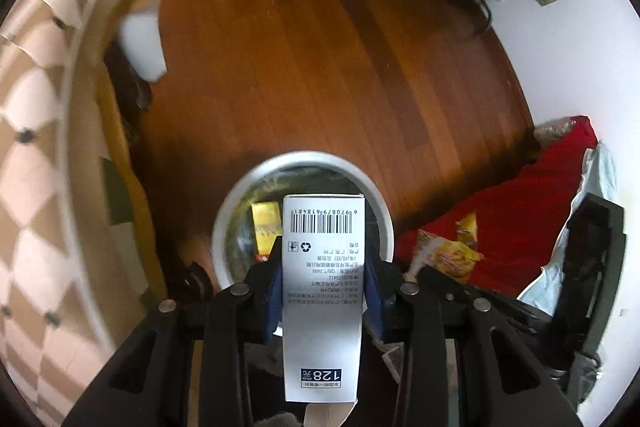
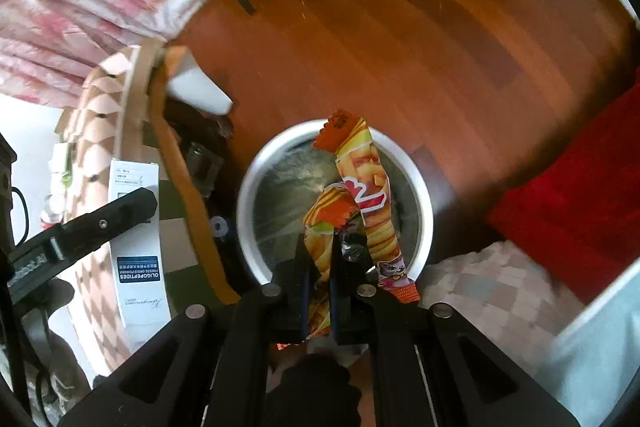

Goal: Collect trash
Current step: 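Carry white box with left tool while right tool carries chip bag to the bin, then open both tools over the bin to drop the items, then move both tools back toward the table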

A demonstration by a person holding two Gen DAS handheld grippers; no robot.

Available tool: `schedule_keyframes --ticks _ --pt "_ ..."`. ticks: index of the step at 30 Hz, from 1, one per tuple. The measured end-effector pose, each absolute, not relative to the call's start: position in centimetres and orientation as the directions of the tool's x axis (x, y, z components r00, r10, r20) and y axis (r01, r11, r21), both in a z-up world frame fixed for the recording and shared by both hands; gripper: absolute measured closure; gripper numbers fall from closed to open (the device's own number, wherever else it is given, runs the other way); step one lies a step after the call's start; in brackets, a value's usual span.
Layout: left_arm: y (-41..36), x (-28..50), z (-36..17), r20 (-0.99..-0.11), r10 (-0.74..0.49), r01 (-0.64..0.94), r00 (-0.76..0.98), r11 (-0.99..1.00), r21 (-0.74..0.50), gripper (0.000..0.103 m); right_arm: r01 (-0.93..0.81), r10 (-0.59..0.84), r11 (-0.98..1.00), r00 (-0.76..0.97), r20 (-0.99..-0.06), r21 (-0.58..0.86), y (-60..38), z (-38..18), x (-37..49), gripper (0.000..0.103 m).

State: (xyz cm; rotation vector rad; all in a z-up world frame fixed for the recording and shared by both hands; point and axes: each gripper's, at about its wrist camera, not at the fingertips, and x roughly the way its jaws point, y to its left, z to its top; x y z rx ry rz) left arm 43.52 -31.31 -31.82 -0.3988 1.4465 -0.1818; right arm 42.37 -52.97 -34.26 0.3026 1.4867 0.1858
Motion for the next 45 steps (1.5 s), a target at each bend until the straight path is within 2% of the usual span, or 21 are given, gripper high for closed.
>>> schedule_keyframes --ticks 2,3,4,5,7,8,9,10,12,14,18,26,34,45 --pt "-31.6 44.1 -33.2 -0.934 -0.344 -0.119 0.097 0.928 -0.354 0.070 0.087 0.300 0.949 0.040 -0.953 0.302 -53.2 -36.8 43.1 0.095" --pt "-31.6 44.3 -33.5 -0.937 -0.337 -0.121 0.089 0.930 -0.346 0.065 0.097 0.296 0.950 0.026 -0.955 0.297 -53.1 -37.6 43.5 0.095" --pt "-31.6 44.4 -33.9 -0.940 -0.332 -0.124 0.081 0.932 -0.340 0.051 0.109 0.290 0.951 0.011 -0.957 0.290 -52.9 -38.6 44.0 0.094" --pt "-31.5 44.4 -34.2 -0.942 -0.327 -0.127 0.076 0.934 -0.334 0.043 0.118 0.280 0.954 -0.014 -0.960 0.277 -52.9 -39.8 44.4 0.089" --pt "-31.2 44.2 -34.3 -0.949 -0.307 -0.130 0.078 0.940 -0.315 0.008 0.131 0.267 0.957 -0.044 -0.963 0.259 -52.7 -41.1 44.9 0.066" --pt "-31.1 44.0 -34.1 -0.950 -0.303 -0.130 0.081 0.941 -0.311 0.005 0.145 0.260 0.957 -0.049 -0.964 0.251 -52.9 -41.5 45.0 0.047" --pt "-30.9 43.9 -34.0 -0.953 -0.291 -0.128 0.084 0.945 -0.300 0.005 0.152 0.266 0.954 -0.041 -0.963 0.258 -53.0 -41.6 45.0 0.034" --pt "-30.7 43.7 -33.7 -0.961 -0.262 -0.121 0.090 0.955 -0.271 0.005 0.147 0.264 0.955 -0.035 -0.964 0.257 -52.9 -41.5 45.0 0.030" --pt "-30.4 43.3 -33.2 -0.971 -0.215 -0.111 0.109 0.968 -0.226 0.005 0.125 0.221 0.969 -0.033 -0.975 0.215 -52.6 -41.2 44.8 0.010" --pt "-30.1 42.8 -32.8 -0.981 -0.147 -0.093 0.127 0.983 -0.159 0.005 0.101 0.164 0.982 -0.030 -0.986 0.160 -52.4 -40.6 44.6 0.000" --pt "-30.1 41.5 -32.4 -0.987 -0.027 -0.060 0.161 0.997 -0.037 0.005 0.048 0.045 0.998 -0.037 -0.998 0.044 -51.5 -39.3 44.0 0.000" --pt "-30.3 40.4 -31.5 -0.984 0.001 -0.041 0.179 0.999 -0.006 0.005 0.029 -0.040 0.999 -0.046 -0.998 -0.041 -51.2 -37.7 42.5 0.000" --pt "-30.5 39.5 -28.4 -0.973 -0.003 -0.035 0.230 0.999 -0.011 0.005 0.042 -0.037 0.998 -0.028 -0.999 -0.038 -52.0 -34.2 41.4 0.000" --pt "-28.1 35.9 -20.0 -0.923 -0.001 -0.061 0.386 0.998 -0.026 0.005 0.045 0.012 0.999 0.128 -0.992 0.018 -51.3 -24.8 38.3 0.000"
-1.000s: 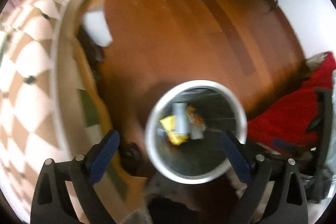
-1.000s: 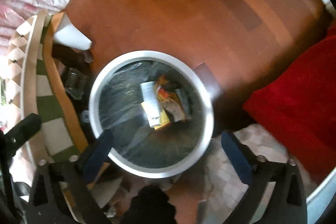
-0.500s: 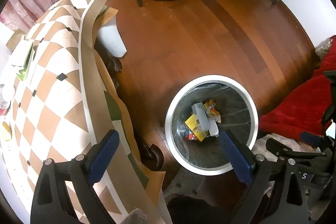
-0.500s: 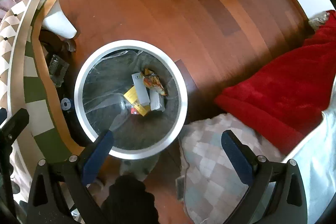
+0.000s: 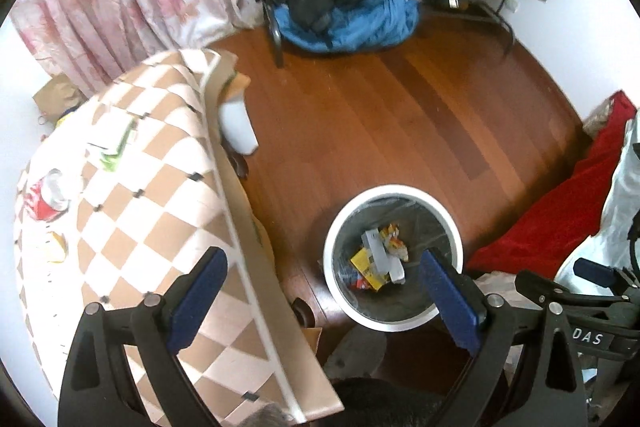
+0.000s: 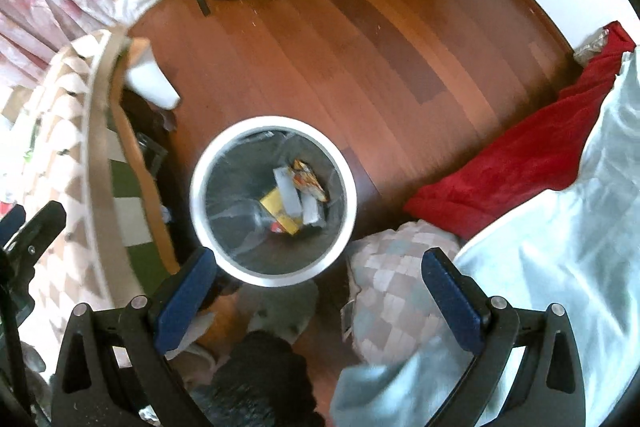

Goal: Collect trash
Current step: 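Move both tools back toward the table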

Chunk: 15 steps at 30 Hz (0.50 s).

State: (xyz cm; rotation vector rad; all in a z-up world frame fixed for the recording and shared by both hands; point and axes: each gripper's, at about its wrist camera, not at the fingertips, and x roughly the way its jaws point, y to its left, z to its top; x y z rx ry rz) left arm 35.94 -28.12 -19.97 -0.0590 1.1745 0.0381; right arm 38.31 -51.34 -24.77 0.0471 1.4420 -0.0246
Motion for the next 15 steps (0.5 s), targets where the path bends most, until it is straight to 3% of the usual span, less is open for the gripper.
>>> schedule_keyframes --ticks 10,15 --pt "-17.4 32.5 -13.9 -0.870 0.099 -0.258 0.483 0.966 -0.033 0.005 -0.058 0.166 0.986 0.283 -0.945 0.156 -43.3 -15.3 36.8 0.000" --pt "-7.9 30.1 -14.2 -0.857 0.235 -0.412 0.458 0.911 0.030 0.005 -0.196 0.252 0.959 0.272 -0.929 0.203 -33.4 -13.8 37.8 0.000"
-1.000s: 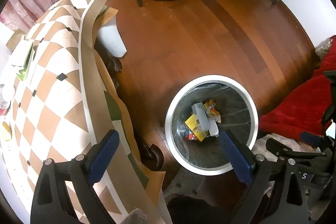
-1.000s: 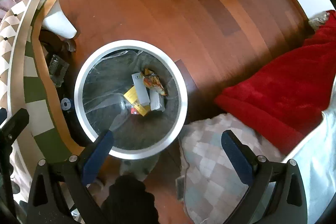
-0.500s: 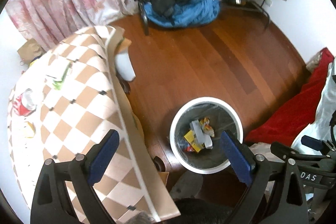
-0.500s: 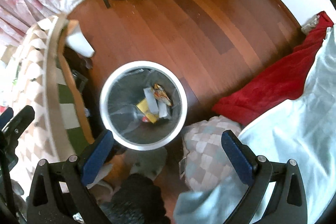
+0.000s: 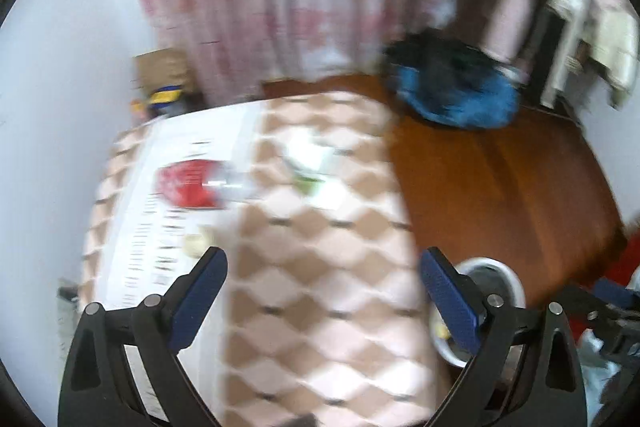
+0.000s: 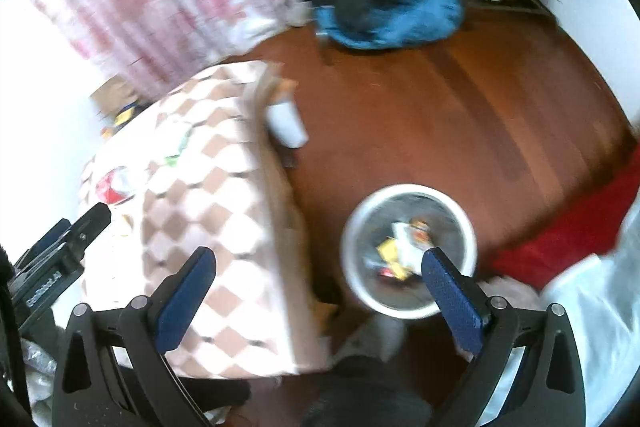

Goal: Collect trash
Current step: 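Move both tools back toward the table, then grasp the orange peel with left tool while right tool grasps white paper box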

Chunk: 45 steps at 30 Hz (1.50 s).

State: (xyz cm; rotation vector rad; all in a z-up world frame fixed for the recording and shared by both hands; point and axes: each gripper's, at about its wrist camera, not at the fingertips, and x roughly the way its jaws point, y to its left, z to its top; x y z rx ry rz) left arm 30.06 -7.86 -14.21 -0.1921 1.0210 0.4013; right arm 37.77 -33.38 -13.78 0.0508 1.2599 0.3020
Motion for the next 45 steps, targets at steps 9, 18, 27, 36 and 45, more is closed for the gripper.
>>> schedule_keyframes --ticks 9,18,27,36,45 --pt "6.8 26.7 -23.4 -0.924 0.198 -0.624 0.326 0.780 -0.053 0.005 -0.339 0.323 0.905 0.159 -0.933 0.255 -14.2 -19.7 42.9 0.000" --pt "8.4 29.7 -30.1 -0.955 0.123 -0.613 0.270 0.787 -0.072 0.006 -0.336 0.262 0.919 0.121 -0.958 0.209 -5.1 -27.1 50.3 0.004" --pt "8.1 30.0 -30.6 -0.945 0.159 -0.595 0.287 0.802 -0.045 0.072 -0.381 0.256 0.901 0.083 -0.963 0.207 -1.2 -30.7 52.6 0.019" --pt "8.7 29.2 -29.5 -0.932 0.210 -0.588 0.296 0.809 -0.005 0.081 -0.463 0.261 0.869 0.128 -0.957 0.174 -0.2 -30.3 50.6 0.072" --pt "7.9 29.1 -26.7 -0.905 0.255 -0.569 0.341 0.822 0.017 0.081 -0.455 0.317 0.865 0.163 -0.934 0.214 -3.1 -27.4 47.5 0.073"
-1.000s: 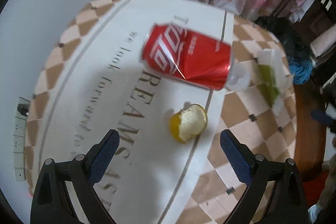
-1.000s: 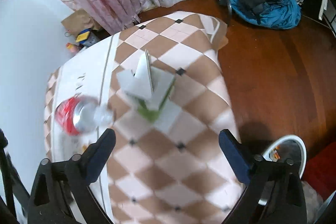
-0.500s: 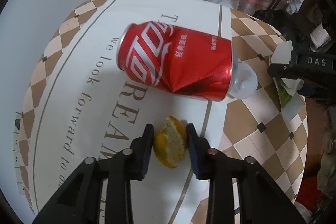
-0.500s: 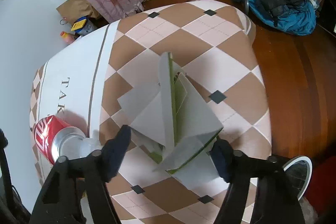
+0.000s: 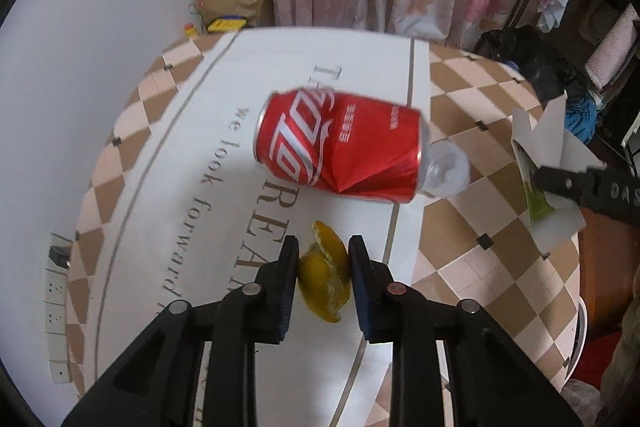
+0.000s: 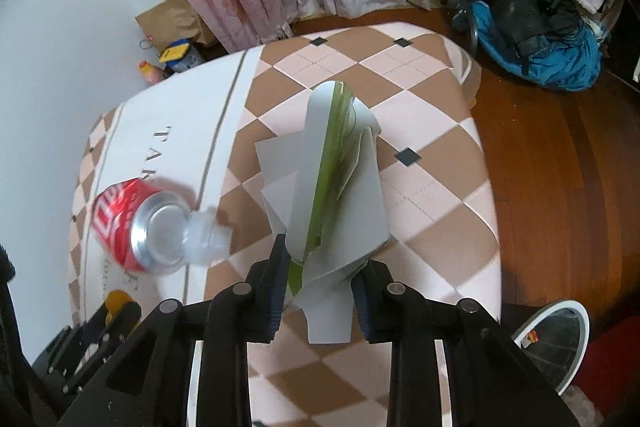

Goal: Collect trash
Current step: 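Grasp the orange peel with left tool while right tool grasps white paper box, then carry orange peel with left tool while right tool carries paper box to the bin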

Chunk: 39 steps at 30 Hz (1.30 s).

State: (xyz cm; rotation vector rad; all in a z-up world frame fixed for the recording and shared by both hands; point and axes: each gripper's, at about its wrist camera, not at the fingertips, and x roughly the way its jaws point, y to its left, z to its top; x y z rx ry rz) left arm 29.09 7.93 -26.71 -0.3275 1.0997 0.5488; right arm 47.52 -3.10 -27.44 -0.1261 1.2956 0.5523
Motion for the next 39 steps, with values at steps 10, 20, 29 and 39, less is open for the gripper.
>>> schedule_keyframes --ticks 10,20,29,39 --pt "4.9 26.4 -20.7 -0.848 0.309 -0.522 0.430 0.851 0.045 0.081 -0.499 0.379 0.837 0.231 -0.896 0.226 -7.0 -21.7 40.5 0.073" --pt "-1.2 23.7 -13.8 -0.779 0.300 -0.441 0.551 0.897 0.034 0.081 -0.491 0.443 0.832 0.310 -0.842 0.257 -13.8 -15.1 35.2 0.073" --pt "-9.9 24.8 -10.5 -0.747 0.221 -0.305 0.627 0.952 0.026 0.081 -0.421 0.432 0.870 0.400 -0.808 0.257 -24.3 -10.4 33.3 0.073" --pt "-19.8 29.4 -11.7 -0.771 0.085 -0.143 0.631 0.990 -0.007 0.081 -0.268 0.340 0.934 0.463 -0.819 0.236 -37.4 -10.2 34.5 0.073"
